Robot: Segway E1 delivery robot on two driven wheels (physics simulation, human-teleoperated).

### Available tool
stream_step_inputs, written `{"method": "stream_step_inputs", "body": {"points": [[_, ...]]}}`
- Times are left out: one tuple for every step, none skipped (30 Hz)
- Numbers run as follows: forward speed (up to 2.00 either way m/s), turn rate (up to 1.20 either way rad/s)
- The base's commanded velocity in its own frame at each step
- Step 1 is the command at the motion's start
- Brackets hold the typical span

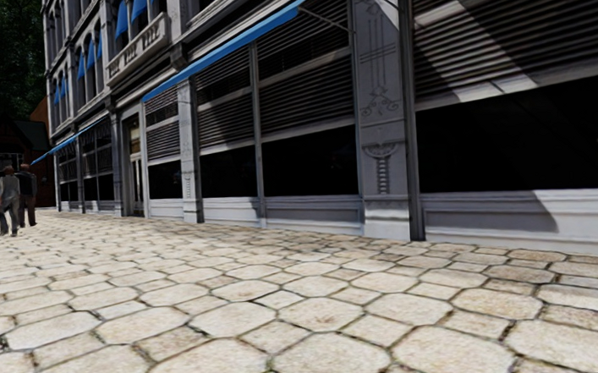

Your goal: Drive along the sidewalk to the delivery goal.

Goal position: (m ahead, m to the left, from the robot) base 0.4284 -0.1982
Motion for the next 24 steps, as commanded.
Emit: {"method": "stream_step_inputs", "body": {"points": [[1.09, 0.0], [1.09, 0.0], [1.09, 0.0], [1.1, 0.0], [1.1, 0.0], [1.1, 0.0], [1.1, 0.0], [1.1, 0.0], [1.11, 0.0], [1.12, 0.0], [1.12, 0.0], [1.12, 0.0], [1.12, 0.0], [0.1, 0.0], [0.1, 0.0], [0.0, 0.0], [0.0, 0.0], [0.0, 0.0], [0.0, 0.0], [0.0, 0.0], [0.0, 0.0], [0.0, 0.0], [0.0, 0.0], [0.0, 0.0]]}}
